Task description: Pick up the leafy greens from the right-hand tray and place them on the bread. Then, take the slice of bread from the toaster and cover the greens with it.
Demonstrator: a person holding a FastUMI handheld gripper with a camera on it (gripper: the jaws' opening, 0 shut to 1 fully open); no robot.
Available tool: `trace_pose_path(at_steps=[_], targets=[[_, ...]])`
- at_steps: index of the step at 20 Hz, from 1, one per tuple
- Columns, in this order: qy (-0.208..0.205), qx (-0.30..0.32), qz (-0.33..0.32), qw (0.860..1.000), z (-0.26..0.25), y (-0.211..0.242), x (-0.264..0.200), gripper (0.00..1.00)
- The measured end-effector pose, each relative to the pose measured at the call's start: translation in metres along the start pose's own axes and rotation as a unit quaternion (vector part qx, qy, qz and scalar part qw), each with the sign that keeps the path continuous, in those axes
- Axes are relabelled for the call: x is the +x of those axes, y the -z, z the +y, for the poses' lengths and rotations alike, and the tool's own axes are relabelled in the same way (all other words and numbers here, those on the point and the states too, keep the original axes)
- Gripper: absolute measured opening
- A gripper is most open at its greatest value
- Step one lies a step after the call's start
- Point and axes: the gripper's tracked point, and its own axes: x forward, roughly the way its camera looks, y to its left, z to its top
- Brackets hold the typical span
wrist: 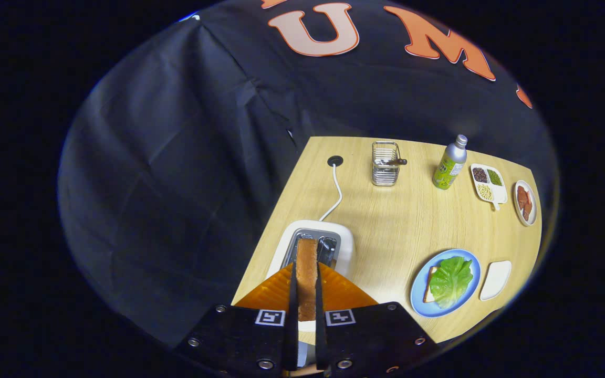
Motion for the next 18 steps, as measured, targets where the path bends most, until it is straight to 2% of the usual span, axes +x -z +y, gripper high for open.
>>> trace_pose_path(at_steps=[4, 11, 18], targets=[[-0.044, 0.004, -0.023, 0.999, -0.003, -0.001, -0.036, 0.14], [-0.079, 0.032, -0.063, 0.994, -0.052, 0.006, -0.08, 0.14], [-0.102, 0.067, -0.076, 0.99, -0.109, 0.019, -0.095, 0.14]])
